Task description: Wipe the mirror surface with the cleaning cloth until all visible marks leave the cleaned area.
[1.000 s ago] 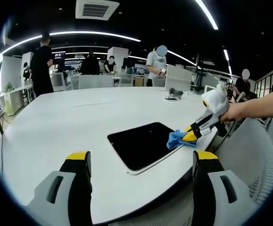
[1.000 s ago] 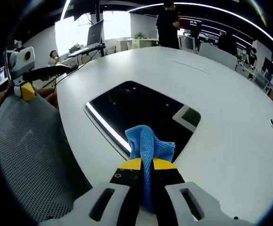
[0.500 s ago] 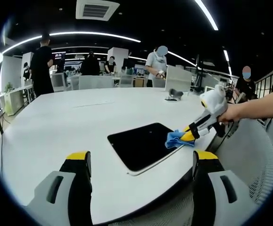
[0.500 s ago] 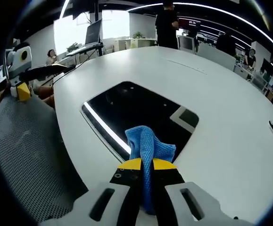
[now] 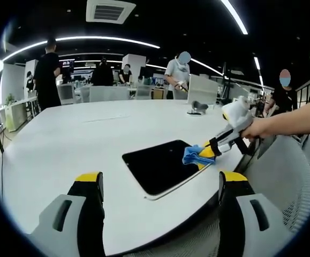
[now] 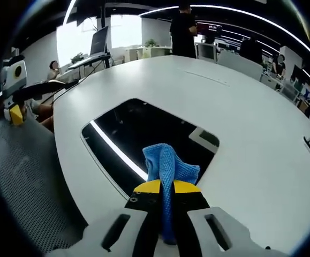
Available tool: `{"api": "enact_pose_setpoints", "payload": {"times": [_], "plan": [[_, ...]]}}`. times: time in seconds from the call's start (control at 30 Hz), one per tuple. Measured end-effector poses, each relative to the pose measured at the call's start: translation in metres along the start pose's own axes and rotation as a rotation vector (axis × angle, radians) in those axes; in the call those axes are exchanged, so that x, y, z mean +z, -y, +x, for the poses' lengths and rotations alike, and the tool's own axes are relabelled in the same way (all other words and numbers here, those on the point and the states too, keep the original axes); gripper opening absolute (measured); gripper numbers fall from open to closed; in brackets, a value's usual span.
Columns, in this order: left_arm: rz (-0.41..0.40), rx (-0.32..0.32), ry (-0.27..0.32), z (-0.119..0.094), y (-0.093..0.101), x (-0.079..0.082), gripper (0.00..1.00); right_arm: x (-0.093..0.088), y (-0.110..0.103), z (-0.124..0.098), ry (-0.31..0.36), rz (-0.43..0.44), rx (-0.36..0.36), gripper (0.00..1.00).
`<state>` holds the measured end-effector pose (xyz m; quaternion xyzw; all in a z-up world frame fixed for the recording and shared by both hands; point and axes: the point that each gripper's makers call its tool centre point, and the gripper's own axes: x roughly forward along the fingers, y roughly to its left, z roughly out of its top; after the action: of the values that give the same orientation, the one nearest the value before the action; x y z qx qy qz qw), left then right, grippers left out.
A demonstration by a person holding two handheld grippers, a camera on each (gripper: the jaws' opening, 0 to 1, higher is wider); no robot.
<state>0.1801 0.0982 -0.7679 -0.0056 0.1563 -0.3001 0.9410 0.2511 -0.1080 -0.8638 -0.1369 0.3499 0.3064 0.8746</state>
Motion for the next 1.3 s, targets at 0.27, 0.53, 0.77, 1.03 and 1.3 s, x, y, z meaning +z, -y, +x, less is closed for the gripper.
{"api": "enact_pose_setpoints", "payload": {"times": [0.27, 0.53, 0.77, 1.03, 1.3], "plan": [[0.000, -0.003, 0.000, 0.000, 0.001, 0.000, 0.87, 0.009, 0.009, 0.010, 0.006, 0.023, -0.024, 0.00], [-0.001, -0.006, 0.002, 0.000, 0.001, 0.000, 0.87, 0.015, 0.017, 0.016, 0.008, 0.029, -0.045, 0.01], [-0.001, -0.004, 0.001, 0.000, 0.001, 0.000, 0.87, 0.021, 0.023, 0.022, 0.015, 0.048, -0.062, 0.01], [-0.001, -0.006, 0.002, 0.000, 0.001, 0.000, 0.87, 0.027, 0.030, 0.029, 0.017, 0.051, -0.090, 0.01], [-0.001, -0.003, 0.001, 0.000, 0.001, 0.000, 0.88, 0.033, 0.040, 0.035, 0.019, 0.082, -0.111, 0.01]]}}
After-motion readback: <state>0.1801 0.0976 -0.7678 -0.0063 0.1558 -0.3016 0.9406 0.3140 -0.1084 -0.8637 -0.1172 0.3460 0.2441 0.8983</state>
